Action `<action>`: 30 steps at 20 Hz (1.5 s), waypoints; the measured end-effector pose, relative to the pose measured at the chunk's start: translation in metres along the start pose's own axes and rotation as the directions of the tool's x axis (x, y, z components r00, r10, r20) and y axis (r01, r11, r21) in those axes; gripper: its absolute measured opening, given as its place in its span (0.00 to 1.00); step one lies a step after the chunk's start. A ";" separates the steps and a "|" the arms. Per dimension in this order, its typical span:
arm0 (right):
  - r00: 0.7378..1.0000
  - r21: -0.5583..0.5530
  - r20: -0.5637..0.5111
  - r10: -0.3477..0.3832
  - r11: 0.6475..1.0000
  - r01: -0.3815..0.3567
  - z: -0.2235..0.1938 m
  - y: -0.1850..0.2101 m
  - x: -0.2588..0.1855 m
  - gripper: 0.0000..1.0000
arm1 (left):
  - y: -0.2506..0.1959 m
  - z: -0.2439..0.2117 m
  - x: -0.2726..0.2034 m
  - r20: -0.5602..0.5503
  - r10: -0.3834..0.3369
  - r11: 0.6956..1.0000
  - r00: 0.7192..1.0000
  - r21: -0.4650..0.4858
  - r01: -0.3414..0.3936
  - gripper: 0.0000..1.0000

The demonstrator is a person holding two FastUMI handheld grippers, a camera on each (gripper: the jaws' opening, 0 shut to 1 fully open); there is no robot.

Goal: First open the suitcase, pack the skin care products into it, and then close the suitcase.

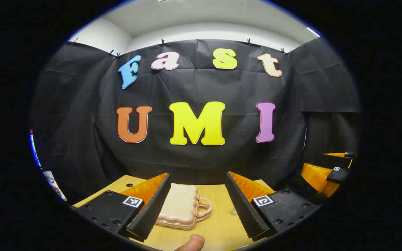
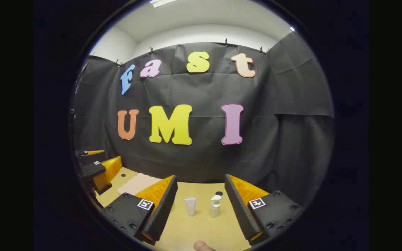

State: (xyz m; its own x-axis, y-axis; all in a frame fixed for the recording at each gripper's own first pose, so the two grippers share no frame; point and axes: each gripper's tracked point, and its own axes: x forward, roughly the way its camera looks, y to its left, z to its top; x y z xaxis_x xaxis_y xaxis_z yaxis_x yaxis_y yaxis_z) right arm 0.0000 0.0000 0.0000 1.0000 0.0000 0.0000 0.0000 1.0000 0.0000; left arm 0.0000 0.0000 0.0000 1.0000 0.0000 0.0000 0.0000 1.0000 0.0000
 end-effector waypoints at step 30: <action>0.991 -0.071 -0.065 -0.114 0.991 0.110 -0.038 -0.087 0.030 0.81 | 0.004 -0.159 0.091 -0.142 0.099 0.917 0.985 0.398 -0.035 0.99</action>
State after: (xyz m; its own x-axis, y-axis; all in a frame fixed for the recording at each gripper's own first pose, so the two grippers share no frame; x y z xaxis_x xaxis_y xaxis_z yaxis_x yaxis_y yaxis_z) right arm 0.0296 -0.0871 -0.0384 0.9913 -0.1144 -0.0645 0.1098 0.9915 -0.0705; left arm 0.0909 0.0040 -0.1586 0.9849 0.0991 -0.1420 -0.0348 0.9166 0.3983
